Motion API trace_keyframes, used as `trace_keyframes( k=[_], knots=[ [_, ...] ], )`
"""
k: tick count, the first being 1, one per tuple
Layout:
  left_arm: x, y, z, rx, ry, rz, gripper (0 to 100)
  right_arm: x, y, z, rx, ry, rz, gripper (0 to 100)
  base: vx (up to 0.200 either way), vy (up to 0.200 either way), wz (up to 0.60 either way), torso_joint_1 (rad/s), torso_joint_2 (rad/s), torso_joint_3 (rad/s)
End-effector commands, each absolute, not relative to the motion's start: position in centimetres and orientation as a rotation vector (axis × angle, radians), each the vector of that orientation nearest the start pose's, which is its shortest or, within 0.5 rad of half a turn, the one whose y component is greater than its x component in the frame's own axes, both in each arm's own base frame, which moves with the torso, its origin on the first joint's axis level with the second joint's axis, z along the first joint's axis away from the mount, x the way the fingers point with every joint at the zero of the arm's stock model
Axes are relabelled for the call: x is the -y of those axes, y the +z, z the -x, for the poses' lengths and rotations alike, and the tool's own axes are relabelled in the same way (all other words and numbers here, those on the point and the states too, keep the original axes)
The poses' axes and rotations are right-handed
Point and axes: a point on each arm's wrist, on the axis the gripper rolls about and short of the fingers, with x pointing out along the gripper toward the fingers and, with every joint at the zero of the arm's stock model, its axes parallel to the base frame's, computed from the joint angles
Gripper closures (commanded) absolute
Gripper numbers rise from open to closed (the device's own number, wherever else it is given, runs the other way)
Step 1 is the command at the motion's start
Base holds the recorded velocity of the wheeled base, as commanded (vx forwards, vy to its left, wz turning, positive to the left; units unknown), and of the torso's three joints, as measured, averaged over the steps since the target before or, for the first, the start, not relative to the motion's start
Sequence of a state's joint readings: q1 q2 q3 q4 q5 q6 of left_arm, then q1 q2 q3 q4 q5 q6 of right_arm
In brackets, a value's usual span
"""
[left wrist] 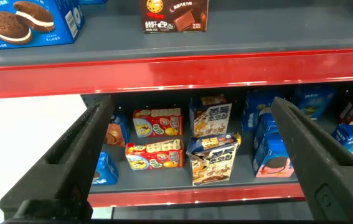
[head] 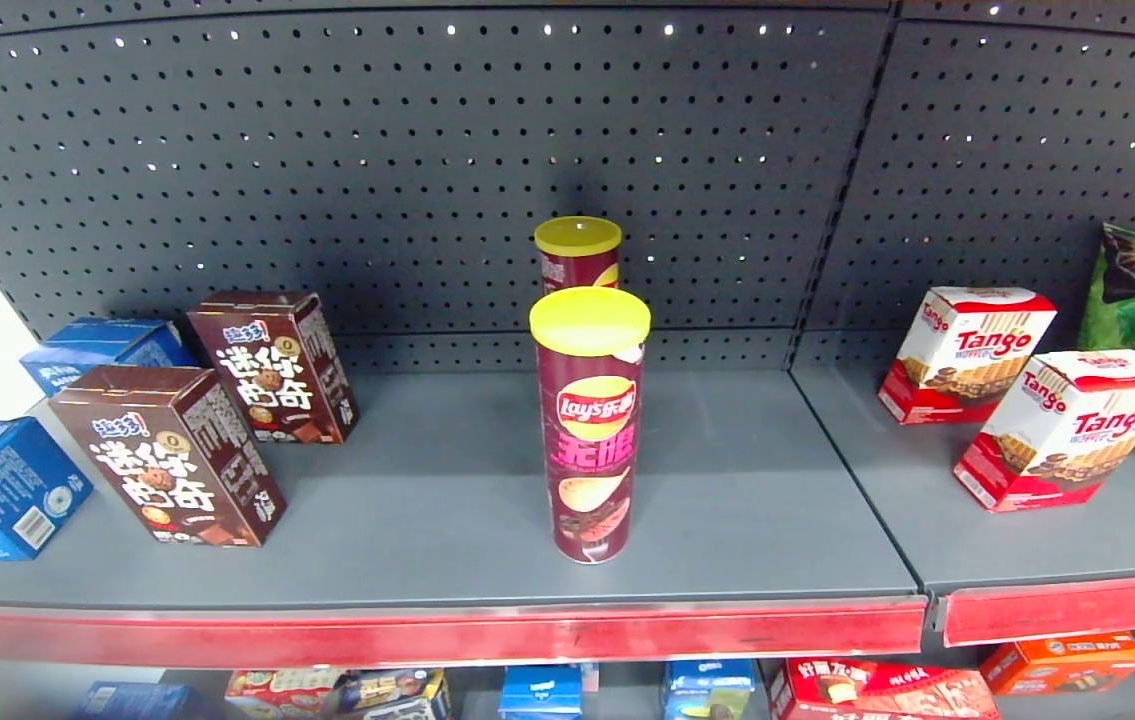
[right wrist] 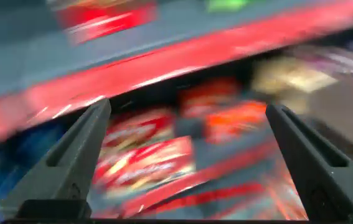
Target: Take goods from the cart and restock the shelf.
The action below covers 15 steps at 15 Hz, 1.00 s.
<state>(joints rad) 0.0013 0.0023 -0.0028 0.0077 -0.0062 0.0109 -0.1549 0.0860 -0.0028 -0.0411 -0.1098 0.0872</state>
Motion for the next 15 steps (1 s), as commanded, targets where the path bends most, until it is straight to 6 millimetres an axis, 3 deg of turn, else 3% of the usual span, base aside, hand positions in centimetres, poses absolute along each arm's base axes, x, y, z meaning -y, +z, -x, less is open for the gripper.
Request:
trace_keyframes(
  k=[1, 2, 5, 15],
  knots=[
    [0.02, 7.55, 2.30, -0.005, -0.005, -0.011, 0, 0.13, 7.58, 1.69, -0.091, -0.098, -0.021, 0, 0.000, 0.000, 0.00, 0.000, 0.00, 0.000],
    [0.02, 7.55, 2.30, -0.005, -0.005, -0.011, 0, 0.15, 7.69, 1.93, -0.041, -0.017, 0.014, 0, 0.000, 0.000, 0.00, 0.000, 0.00, 0.000],
    [0.02, 7.55, 2.30, -0.005, -0.005, -0.009, 0, 0.13, 7.58, 2.28, 0.004, -0.060, -0.046, 0, 0.000, 0.000, 0.00, 0.000, 0.00, 0.000],
    [0.02, 7.55, 2.30, -0.005, -0.005, -0.011, 0, 0.11, 7.55, 2.28, 0.000, -0.049, -0.009, 0, 0.000, 0.000, 0.00, 0.000, 0.00, 0.000]
  ],
)
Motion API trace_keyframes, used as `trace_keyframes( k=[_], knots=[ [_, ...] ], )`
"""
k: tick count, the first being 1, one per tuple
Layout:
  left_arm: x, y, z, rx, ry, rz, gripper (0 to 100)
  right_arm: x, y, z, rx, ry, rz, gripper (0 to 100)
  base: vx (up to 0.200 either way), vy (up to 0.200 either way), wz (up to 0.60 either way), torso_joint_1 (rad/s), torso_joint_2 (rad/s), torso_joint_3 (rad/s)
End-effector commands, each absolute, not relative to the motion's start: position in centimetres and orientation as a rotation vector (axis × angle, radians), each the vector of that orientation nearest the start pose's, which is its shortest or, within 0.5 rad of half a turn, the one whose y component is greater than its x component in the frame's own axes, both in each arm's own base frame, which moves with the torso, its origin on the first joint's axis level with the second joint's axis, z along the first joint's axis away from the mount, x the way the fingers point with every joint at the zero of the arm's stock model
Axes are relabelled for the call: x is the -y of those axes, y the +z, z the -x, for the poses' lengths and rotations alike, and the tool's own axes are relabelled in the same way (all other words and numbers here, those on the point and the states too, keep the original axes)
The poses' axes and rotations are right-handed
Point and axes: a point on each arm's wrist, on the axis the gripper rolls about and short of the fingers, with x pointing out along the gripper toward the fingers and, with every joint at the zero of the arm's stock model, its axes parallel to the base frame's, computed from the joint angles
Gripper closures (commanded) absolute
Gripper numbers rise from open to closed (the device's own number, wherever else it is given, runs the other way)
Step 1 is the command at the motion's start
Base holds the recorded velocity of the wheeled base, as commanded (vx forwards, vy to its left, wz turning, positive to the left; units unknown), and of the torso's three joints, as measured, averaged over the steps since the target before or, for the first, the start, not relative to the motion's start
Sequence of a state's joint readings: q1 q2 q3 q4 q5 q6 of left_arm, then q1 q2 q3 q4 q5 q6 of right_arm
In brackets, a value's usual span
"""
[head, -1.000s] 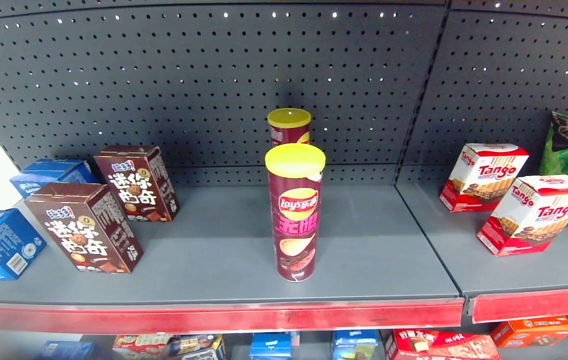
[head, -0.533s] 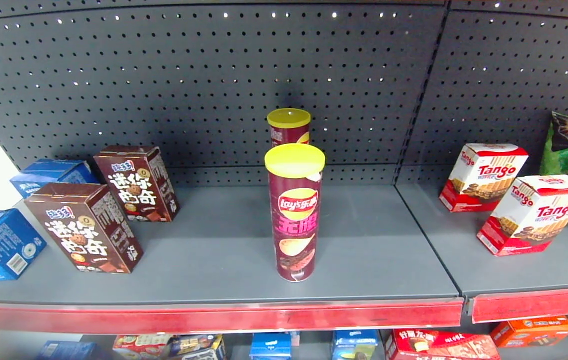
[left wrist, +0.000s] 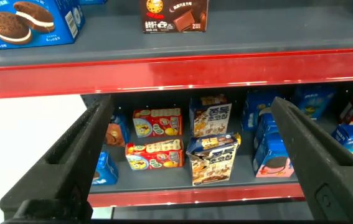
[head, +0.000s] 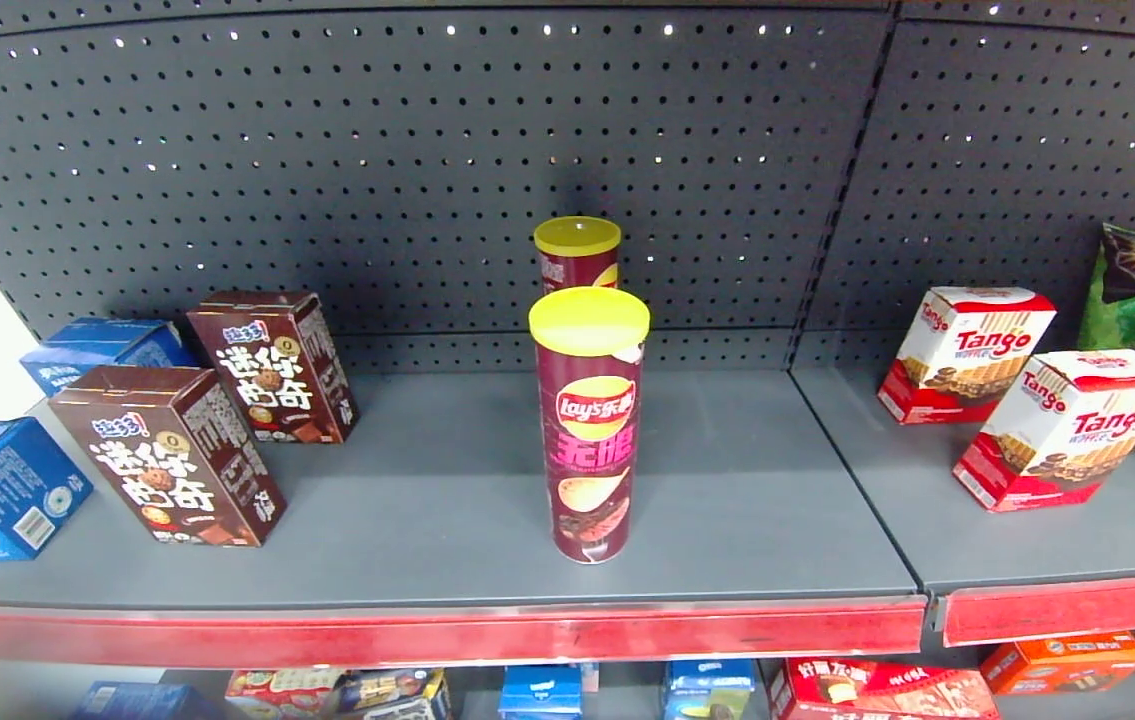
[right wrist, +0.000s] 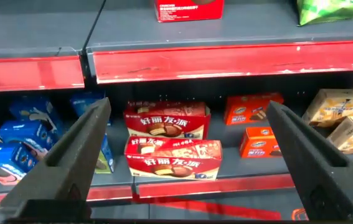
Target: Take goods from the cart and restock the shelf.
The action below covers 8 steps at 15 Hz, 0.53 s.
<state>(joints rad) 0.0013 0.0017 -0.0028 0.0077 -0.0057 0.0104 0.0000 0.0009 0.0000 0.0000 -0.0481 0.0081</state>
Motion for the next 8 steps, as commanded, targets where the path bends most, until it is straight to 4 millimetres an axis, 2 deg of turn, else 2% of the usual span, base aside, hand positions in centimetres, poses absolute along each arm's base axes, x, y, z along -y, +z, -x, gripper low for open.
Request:
trace_keyframes(
  k=[1, 8],
  knots=[
    [0.02, 7.55, 2.30, -0.005, -0.005, -0.011, 0, 0.11, 7.55, 2.28, 0.000, -0.048, -0.009, 0, 0.000, 0.000, 0.00, 0.000, 0.00, 0.000],
    [0.02, 7.55, 2.30, -0.005, -0.005, -0.011, 0, 0.11, 7.55, 2.28, 0.000, -0.048, -0.006, 0, 0.000, 0.000, 0.00, 0.000, 0.00, 0.000]
  ],
)
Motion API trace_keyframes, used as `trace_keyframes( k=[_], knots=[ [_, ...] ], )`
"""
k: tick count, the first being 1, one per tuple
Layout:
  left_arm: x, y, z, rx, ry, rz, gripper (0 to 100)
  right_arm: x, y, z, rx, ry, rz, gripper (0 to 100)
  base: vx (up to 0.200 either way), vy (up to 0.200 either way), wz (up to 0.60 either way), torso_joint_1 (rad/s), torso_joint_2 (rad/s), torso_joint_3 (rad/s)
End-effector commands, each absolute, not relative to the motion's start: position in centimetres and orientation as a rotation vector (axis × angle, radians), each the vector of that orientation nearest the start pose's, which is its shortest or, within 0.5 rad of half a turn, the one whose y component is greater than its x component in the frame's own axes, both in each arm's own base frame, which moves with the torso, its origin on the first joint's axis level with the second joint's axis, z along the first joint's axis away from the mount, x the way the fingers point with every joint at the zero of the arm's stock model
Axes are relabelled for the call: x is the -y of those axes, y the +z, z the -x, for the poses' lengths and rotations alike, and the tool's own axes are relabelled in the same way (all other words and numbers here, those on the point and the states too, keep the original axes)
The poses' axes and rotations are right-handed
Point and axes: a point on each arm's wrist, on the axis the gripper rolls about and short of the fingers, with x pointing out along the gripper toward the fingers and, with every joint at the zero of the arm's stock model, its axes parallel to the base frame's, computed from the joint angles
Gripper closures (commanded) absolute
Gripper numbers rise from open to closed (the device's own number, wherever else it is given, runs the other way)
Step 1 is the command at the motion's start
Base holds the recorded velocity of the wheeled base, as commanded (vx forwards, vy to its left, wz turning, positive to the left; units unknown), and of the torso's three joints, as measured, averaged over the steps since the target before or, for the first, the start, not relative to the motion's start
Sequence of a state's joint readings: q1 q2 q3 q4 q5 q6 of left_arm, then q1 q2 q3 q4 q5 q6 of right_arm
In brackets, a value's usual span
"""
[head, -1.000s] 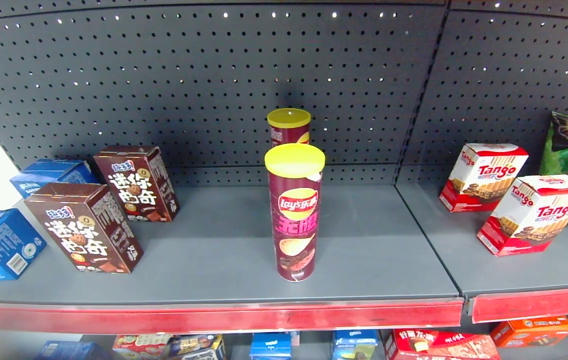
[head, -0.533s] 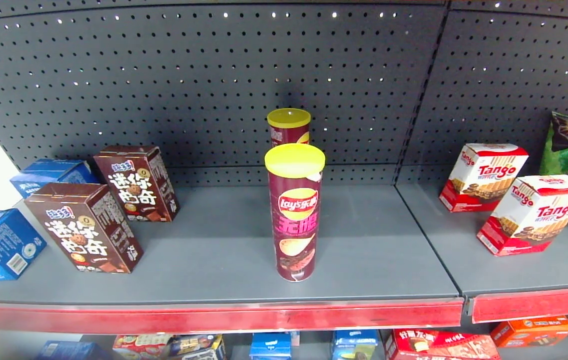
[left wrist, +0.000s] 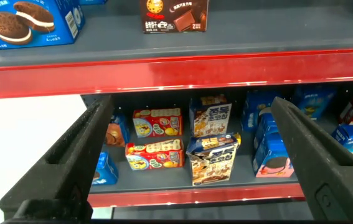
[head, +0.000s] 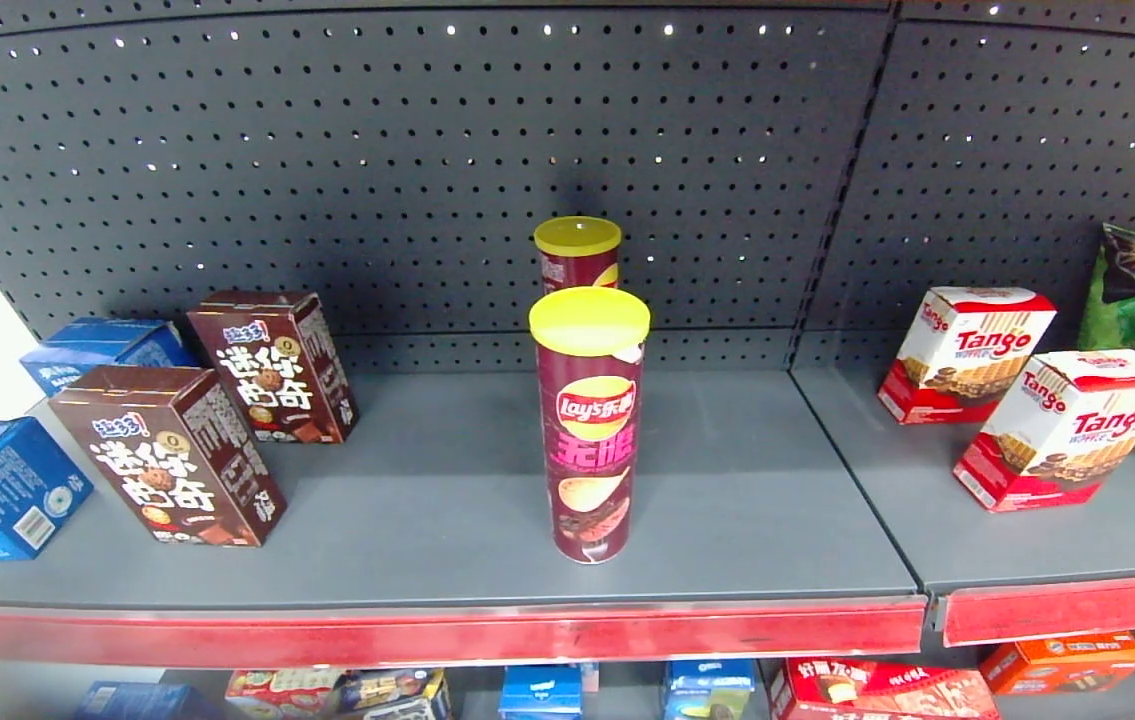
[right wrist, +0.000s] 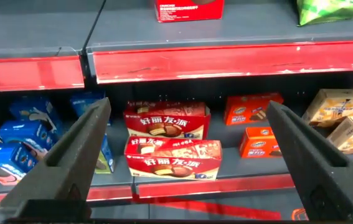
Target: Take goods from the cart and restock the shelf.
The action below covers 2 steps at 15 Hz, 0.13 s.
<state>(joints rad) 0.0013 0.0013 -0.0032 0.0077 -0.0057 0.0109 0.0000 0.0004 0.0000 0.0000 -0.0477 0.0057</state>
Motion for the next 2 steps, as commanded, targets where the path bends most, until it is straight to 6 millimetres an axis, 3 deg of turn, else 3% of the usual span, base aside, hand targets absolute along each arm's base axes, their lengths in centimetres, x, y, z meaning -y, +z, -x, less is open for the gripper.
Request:
trace_keyframes(
  k=[1, 2],
  knots=[
    [0.02, 7.55, 2.30, -0.005, -0.005, -0.011, 0, 0.11, 7.55, 2.28, 0.000, -0.048, -0.005, 0, 0.000, 0.000, 0.00, 0.000, 0.00, 0.000],
    [0.02, 7.55, 2.30, -0.005, -0.005, -0.011, 0, 0.11, 7.55, 2.28, 0.000, -0.048, -0.006, 0, 0.000, 0.000, 0.00, 0.000, 0.00, 0.000]
  ],
)
